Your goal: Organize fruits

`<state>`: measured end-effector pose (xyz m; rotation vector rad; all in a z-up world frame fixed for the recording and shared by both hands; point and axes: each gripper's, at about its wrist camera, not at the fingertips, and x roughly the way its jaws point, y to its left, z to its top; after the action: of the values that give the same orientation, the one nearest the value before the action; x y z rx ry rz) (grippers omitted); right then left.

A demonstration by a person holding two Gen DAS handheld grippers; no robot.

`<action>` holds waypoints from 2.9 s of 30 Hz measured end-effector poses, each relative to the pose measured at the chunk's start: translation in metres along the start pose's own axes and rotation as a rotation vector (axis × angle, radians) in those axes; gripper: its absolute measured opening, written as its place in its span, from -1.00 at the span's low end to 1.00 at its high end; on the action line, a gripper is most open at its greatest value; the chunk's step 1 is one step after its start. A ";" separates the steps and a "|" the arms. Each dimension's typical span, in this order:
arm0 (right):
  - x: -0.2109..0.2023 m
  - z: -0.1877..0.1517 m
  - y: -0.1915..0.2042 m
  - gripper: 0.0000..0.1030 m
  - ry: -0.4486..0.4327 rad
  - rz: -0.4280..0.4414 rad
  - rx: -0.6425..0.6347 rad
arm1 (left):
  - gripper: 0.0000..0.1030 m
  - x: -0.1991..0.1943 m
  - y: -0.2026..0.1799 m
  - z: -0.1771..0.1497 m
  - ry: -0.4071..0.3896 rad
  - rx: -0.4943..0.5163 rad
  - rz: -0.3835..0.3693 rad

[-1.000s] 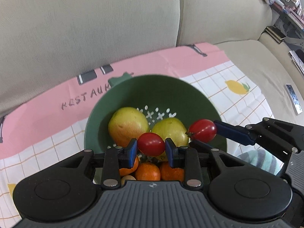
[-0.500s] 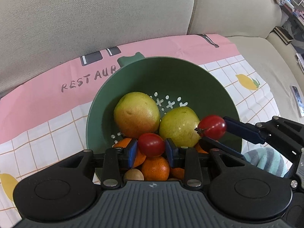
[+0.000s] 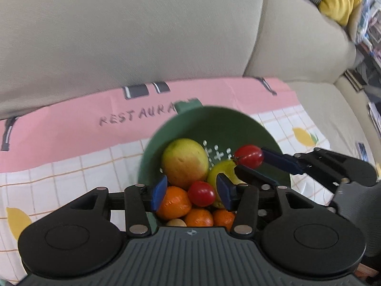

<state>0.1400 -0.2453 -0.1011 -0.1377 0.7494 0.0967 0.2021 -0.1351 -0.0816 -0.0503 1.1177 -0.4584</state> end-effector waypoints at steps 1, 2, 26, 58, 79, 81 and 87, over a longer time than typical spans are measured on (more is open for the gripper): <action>0.003 0.001 0.001 -0.41 0.004 -0.003 -0.007 | 0.11 -0.003 0.002 0.001 -0.009 -0.006 -0.001; 0.006 0.002 0.002 -0.41 0.008 -0.007 -0.012 | 0.13 -0.006 0.003 0.002 -0.017 -0.010 0.000; 0.024 0.012 0.019 -0.38 0.080 -0.061 -0.074 | 0.24 -0.041 0.028 -0.010 -0.092 -0.007 0.044; -0.150 -0.005 0.071 0.53 -0.258 -0.065 0.159 | 0.59 -0.184 0.032 -0.096 -0.544 0.112 0.251; -0.166 -0.061 0.115 0.85 -0.224 -0.081 0.162 | 0.76 -0.179 0.023 -0.168 -0.496 0.068 0.389; -0.164 -0.063 0.116 0.85 -0.207 -0.082 0.170 | 0.76 -0.178 0.024 -0.170 -0.482 0.059 0.396; -0.161 -0.070 0.118 0.86 -0.184 -0.077 0.170 | 0.76 -0.174 0.026 -0.176 -0.452 0.045 0.404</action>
<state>-0.0409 -0.1467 -0.0522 0.0043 0.5646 -0.0279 -0.0055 -0.0128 -0.0185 0.1061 0.6479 -0.0984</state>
